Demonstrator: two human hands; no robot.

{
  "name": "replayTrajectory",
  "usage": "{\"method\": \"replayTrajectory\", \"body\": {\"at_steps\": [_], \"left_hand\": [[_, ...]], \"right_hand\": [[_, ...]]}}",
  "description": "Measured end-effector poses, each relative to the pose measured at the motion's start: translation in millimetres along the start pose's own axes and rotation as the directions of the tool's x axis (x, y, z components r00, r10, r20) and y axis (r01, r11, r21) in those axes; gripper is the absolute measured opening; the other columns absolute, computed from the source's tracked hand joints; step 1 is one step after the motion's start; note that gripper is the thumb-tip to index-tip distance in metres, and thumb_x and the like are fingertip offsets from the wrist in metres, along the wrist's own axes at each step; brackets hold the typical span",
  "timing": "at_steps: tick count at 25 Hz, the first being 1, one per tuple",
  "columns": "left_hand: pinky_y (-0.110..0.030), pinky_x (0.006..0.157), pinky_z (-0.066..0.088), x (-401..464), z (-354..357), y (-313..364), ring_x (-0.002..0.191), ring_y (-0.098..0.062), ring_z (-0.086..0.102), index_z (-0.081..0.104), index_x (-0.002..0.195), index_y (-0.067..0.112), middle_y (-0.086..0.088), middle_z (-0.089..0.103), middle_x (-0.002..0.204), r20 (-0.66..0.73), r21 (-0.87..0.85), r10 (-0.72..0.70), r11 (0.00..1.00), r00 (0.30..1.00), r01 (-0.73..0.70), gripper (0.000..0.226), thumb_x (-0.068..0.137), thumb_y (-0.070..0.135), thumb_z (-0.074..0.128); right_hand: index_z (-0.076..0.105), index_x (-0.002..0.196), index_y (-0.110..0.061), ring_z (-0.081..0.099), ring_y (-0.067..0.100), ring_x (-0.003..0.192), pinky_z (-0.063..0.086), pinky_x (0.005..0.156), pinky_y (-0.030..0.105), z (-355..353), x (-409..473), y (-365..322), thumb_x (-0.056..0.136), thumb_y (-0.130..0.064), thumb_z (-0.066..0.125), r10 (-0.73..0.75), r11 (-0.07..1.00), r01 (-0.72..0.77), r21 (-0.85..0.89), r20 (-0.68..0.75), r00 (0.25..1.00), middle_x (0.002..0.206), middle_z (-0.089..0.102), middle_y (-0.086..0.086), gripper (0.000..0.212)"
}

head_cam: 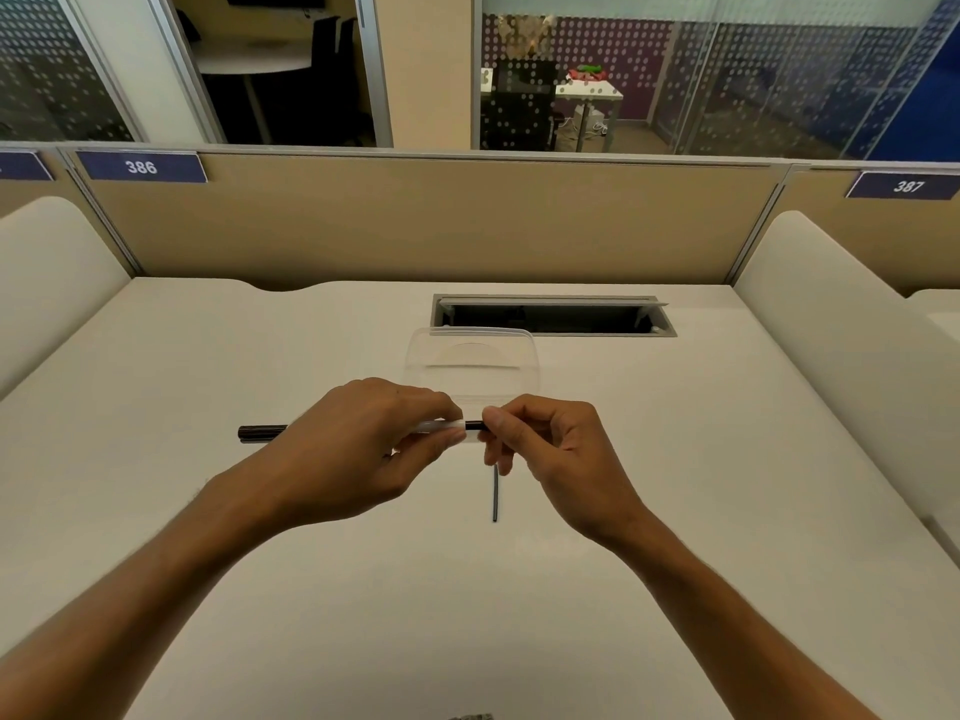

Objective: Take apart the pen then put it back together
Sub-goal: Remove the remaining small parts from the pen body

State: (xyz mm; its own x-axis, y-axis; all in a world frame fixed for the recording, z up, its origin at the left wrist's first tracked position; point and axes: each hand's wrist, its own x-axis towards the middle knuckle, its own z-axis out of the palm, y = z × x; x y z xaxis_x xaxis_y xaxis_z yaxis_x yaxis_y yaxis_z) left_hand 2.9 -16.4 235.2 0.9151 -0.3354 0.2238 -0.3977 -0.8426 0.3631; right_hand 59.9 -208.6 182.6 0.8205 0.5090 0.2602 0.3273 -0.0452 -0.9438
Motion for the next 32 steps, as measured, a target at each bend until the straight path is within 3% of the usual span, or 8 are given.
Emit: {"method": "replayTrajectory", "body": {"at_steps": [3, 7, 10, 15, 19, 26, 29, 32], "left_hand": [[-0.019, 0.054, 0.034, -1.3, -0.7, -2.3, 0.055, -0.005, 0.049, 0.067, 0.098, 0.023, 0.020, 0.054, 0.068, -0.003, -0.002, 0.004, 1.000, 1.000, -0.004, 0.021, 0.094, 0.037, 0.051], [-0.029, 0.053, 0.043, -3.0, -0.7, -6.7, 0.058, -0.009, 0.052, 0.066, 0.096, 0.025, 0.014, 0.061, 0.070, 0.002, 0.001, -0.004, 1.000, 1.000, 0.004, 0.027, 0.093, 0.043, 0.045], [-0.032, 0.054, 0.046, -4.7, -0.7, -9.2, 0.060, -0.010, 0.054, 0.066, 0.097, 0.027, 0.012, 0.063, 0.072, 0.004, -0.006, -0.013, 1.000, 1.000, 0.013, 0.029, 0.092, 0.045, 0.043], [-0.033, 0.055, 0.047, -4.5, -0.5, -9.0, 0.061, -0.011, 0.055, 0.066, 0.098, 0.025, 0.011, 0.065, 0.074, -0.006, -0.009, -0.006, 1.000, 1.000, 0.006, 0.029, 0.092, 0.043, 0.045], [-0.025, 0.054, 0.042, -4.7, 0.0, -8.4, 0.059, -0.009, 0.053, 0.067, 0.097, 0.024, 0.015, 0.062, 0.073, -0.013, -0.014, 0.008, 1.000, 1.000, -0.008, 0.028, 0.092, 0.042, 0.046], [-0.031, 0.056, 0.049, -4.7, 1.1, -10.4, 0.063, -0.010, 0.057, 0.068, 0.099, 0.025, 0.012, 0.067, 0.078, -0.013, -0.017, 0.017, 1.000, 1.000, -0.017, 0.030, 0.092, 0.043, 0.045], [-0.027, 0.054, 0.045, -4.8, 3.4, -12.8, 0.060, -0.007, 0.054, 0.068, 0.099, 0.025, 0.014, 0.065, 0.075, -0.020, 0.005, 0.022, 1.000, 1.000, -0.022, 0.029, 0.092, 0.043, 0.046], [-0.020, 0.052, 0.036, -4.1, 6.9, -16.8, 0.055, 0.002, 0.047, 0.068, 0.098, 0.026, 0.019, 0.060, 0.074, -0.029, 0.045, 0.023, 0.999, 0.999, -0.022, 0.027, 0.091, 0.042, 0.047]], "right_hand": [[0.070, 0.086, -0.025, 0.066, 0.008, 0.067, 0.049, 0.060, 0.013, -2.4, -0.4, -2.6, 0.087, -0.040, 0.059, 0.002, 1.000, -0.002, -0.013, -0.009, 1.000, 0.076, 0.073, -0.007, 0.019], [0.071, 0.091, -0.030, 0.069, 0.011, 0.078, 0.057, 0.066, 0.026, -7.6, -1.7, -1.3, 0.087, -0.026, 0.069, 0.013, 0.999, -0.013, -0.034, -0.015, 1.000, 0.083, 0.074, -0.011, 0.006], [0.071, 0.092, -0.030, 0.069, 0.009, 0.081, 0.053, 0.066, 0.017, -11.0, -1.6, -0.9, 0.084, -0.020, 0.073, 0.009, 1.000, -0.009, -0.024, -0.015, 1.000, 0.086, 0.074, -0.013, 0.012], [0.073, 0.089, -0.032, 0.070, 0.008, 0.083, 0.053, 0.068, 0.015, -12.5, -0.9, 0.4, 0.078, -0.035, 0.074, 0.030, 0.999, -0.030, 0.020, -0.010, 0.999, 0.086, 0.075, -0.014, 0.011], [0.075, 0.089, -0.030, 0.069, 0.010, 0.073, 0.048, 0.060, 0.011, -13.2, 0.0, -0.6, 0.083, -0.039, 0.071, 0.014, 0.995, -0.014, 0.096, -0.005, 1.000, 0.083, 0.076, -0.006, 0.012], [0.072, 0.087, -0.037, 0.069, 0.005, 0.083, 0.051, 0.066, 0.011, -17.8, 1.6, 2.7, 0.074, -0.044, 0.071, 0.029, 0.999, -0.029, -0.016, 0.018, 0.999, 0.085, 0.074, -0.018, 0.015], [0.073, 0.085, -0.033, 0.070, 0.006, 0.073, 0.049, 0.062, 0.009, -19.9, 2.0, 2.8, 0.080, -0.038, 0.070, 0.035, 0.998, -0.032, -0.053, 0.058, 0.998, 0.078, 0.075, -0.013, 0.007], [0.073, 0.085, -0.033, 0.070, 0.005, 0.075, 0.051, 0.064, 0.011, -22.9, 2.8, 5.3, 0.083, -0.028, 0.073, 0.040, 0.995, -0.033, -0.096, 0.065, 0.997, 0.080, 0.074, -0.014, 0.006]]}}
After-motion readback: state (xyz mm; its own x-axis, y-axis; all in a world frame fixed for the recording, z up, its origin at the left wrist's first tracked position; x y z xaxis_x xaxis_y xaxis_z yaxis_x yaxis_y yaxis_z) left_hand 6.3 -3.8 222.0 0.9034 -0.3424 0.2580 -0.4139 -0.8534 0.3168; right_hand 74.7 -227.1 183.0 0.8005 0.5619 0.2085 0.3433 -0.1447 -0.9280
